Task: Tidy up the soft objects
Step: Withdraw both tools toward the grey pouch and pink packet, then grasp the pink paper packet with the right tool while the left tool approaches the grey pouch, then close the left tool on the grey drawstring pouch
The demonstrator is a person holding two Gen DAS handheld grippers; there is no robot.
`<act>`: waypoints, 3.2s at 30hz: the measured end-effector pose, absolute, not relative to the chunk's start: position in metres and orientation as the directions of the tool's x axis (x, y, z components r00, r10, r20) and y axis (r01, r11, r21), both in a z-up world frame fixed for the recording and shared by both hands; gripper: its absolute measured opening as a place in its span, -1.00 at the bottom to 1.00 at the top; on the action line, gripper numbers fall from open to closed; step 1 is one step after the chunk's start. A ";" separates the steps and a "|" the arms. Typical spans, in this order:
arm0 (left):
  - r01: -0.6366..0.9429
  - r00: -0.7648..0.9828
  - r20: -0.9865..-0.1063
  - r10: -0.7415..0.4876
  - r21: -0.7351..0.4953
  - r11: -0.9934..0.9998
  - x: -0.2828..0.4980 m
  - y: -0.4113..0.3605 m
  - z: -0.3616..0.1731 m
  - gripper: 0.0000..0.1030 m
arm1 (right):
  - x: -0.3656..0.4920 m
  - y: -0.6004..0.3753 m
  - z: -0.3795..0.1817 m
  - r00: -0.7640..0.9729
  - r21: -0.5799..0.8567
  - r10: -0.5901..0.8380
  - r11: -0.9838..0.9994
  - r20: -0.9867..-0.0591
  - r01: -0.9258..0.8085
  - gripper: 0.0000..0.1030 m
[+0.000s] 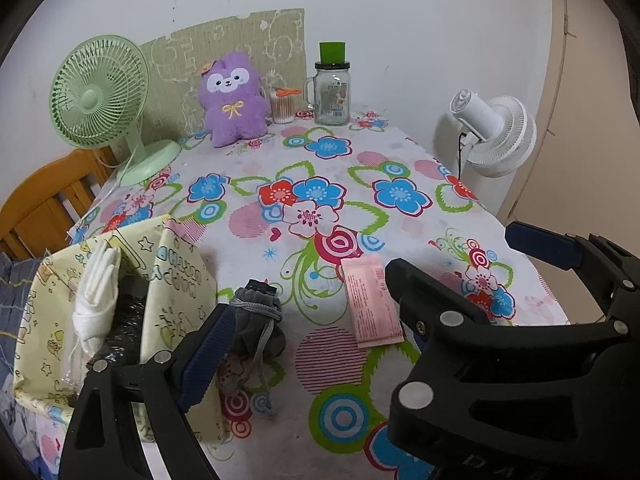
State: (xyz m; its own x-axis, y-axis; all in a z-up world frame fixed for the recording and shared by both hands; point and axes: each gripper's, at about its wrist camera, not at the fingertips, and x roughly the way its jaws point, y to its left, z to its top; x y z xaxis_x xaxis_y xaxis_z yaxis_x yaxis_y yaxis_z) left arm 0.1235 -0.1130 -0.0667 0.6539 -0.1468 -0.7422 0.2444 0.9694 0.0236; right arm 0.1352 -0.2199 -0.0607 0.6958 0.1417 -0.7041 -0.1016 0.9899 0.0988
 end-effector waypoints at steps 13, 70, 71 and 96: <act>0.173 0.687 -0.725 -0.047 0.100 0.980 0.134 -0.118 -0.088 0.78 | 0.159 -0.216 -0.091 0.643 0.127 0.170 0.985 -0.747 -0.114 0.88; 0.252 0.536 -0.814 -0.221 -0.095 0.963 0.148 -0.130 -0.131 -0.83 | 0.179 -0.235 -0.140 0.534 0.120 0.136 0.991 -0.835 -0.065 -0.19; 0.254 0.538 -0.812 -0.224 -0.097 0.962 0.148 -0.131 -0.130 -0.84 | 0.177 -0.237 -0.140 0.536 0.116 0.129 0.992 -0.835 -0.058 -0.19; 0.228 0.607 -0.777 -0.169 -0.033 0.973 0.147 -0.128 -0.109 -0.11 | 0.174 -0.256 -0.125 0.560 0.183 0.165 0.983 -0.812 -0.024 -0.68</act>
